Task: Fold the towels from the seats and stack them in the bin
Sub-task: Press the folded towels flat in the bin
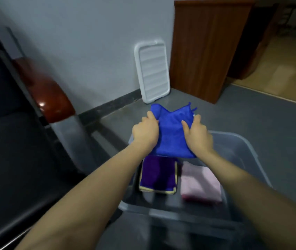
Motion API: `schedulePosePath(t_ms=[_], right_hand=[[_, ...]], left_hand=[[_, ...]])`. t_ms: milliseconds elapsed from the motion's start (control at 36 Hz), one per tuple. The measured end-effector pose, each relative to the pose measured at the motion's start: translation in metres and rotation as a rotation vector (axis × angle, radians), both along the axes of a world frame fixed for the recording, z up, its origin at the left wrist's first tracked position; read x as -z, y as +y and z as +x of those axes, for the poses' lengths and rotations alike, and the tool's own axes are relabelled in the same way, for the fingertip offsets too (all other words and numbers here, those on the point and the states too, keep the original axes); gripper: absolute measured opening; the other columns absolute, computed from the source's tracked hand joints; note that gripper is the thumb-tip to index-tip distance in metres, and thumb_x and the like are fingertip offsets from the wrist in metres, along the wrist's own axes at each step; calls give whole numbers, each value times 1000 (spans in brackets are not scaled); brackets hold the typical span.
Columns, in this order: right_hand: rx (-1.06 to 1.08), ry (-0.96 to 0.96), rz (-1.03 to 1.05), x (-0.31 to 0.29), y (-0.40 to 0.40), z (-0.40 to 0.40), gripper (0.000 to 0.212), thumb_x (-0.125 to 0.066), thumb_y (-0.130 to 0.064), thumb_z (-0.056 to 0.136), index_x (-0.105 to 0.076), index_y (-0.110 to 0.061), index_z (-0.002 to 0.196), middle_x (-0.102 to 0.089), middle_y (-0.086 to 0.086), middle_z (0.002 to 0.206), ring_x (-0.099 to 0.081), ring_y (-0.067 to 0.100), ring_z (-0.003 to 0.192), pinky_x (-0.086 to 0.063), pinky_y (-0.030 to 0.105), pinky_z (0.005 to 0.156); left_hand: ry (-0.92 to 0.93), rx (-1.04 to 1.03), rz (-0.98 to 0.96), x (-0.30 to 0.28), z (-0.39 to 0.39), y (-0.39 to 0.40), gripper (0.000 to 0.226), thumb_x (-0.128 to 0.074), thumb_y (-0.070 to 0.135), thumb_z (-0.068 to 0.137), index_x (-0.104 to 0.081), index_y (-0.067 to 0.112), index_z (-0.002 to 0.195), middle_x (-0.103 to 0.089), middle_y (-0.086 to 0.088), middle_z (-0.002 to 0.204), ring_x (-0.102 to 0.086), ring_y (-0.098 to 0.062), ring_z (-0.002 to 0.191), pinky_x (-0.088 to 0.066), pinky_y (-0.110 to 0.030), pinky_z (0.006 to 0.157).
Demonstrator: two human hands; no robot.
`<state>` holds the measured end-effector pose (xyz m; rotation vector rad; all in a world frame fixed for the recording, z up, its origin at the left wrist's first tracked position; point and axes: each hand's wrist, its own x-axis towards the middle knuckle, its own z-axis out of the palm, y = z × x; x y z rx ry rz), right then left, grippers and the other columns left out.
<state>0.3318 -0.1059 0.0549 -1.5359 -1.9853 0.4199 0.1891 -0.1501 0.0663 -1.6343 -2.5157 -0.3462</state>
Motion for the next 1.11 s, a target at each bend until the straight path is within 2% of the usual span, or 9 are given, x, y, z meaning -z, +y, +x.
schedulePosePath(t_ms=[250,417,500,611,694,806,889,1000,1111], right_hand=[[-34,23,-356,117,50,-6,43,-41,-40,99,-37,-3,121,-61,22,111,-59,43,101,-48,51,85],[-189,147,-454,193,66,-14,19,-50,-17,97,-36,-5,101,-52,12,76,-54,33,74,-36,34,64],[-215,185,-538,221,71,-20,22,-54,-6,93,-33,-9,98,-52,9,85,-50,23,78,-32,27,65],[-208,217,-631,246,75,-27,35,-57,3,85,-30,-15,99,-48,2,83,-52,25,80,-43,36,71],[-290,124,-595,261,78,-29,40,-51,8,82,-33,-21,102,-45,8,97,-48,25,81,-39,32,67],[-383,-24,-512,270,80,-29,45,-43,8,86,-51,-18,121,-42,9,116,-51,23,88,-46,37,78],[-386,-100,-451,273,80,-30,45,-43,2,90,-48,-14,133,-39,11,123,-53,27,91,-48,42,79],[-344,-419,-359,276,75,-25,55,-50,-13,91,-33,-16,144,-34,15,128,-48,33,105,-45,39,87],[-327,-515,-376,268,72,-22,55,-49,-19,93,-31,-23,145,-33,13,129,-42,31,112,-37,37,96]], left_hand=[[-75,-51,-255,119,-7,49,36,-24,33,104,-33,5,125,-57,-13,118,-62,-33,99,-37,-35,67],[-80,-95,-389,185,-21,66,34,-26,28,105,-31,5,129,-56,-13,122,-61,-32,103,-37,-35,68],[-108,-130,-429,211,-29,72,36,-25,27,105,-28,4,133,-53,-13,125,-62,-33,103,-41,-36,68],[-101,-155,-454,233,-33,75,37,-32,26,104,-27,4,134,-45,-14,131,-59,-31,107,-49,-37,75],[-14,-50,-458,243,-30,77,40,-38,11,98,-27,5,136,-34,-17,137,-48,-32,117,-47,-35,85],[104,192,-538,253,-24,74,44,-45,7,91,-32,8,133,-26,-14,142,-36,-31,123,-35,-34,97],[-40,133,-635,261,-24,69,48,-48,15,93,-31,12,138,-23,-13,144,-30,-32,128,-32,-39,102],[-208,110,-691,262,-27,64,52,-49,26,94,-29,18,142,-19,-10,148,-24,-34,133,-29,-46,105],[-307,113,-684,250,-27,59,55,-49,23,94,-28,18,145,-26,-9,147,-27,-33,133,-29,-45,107]])
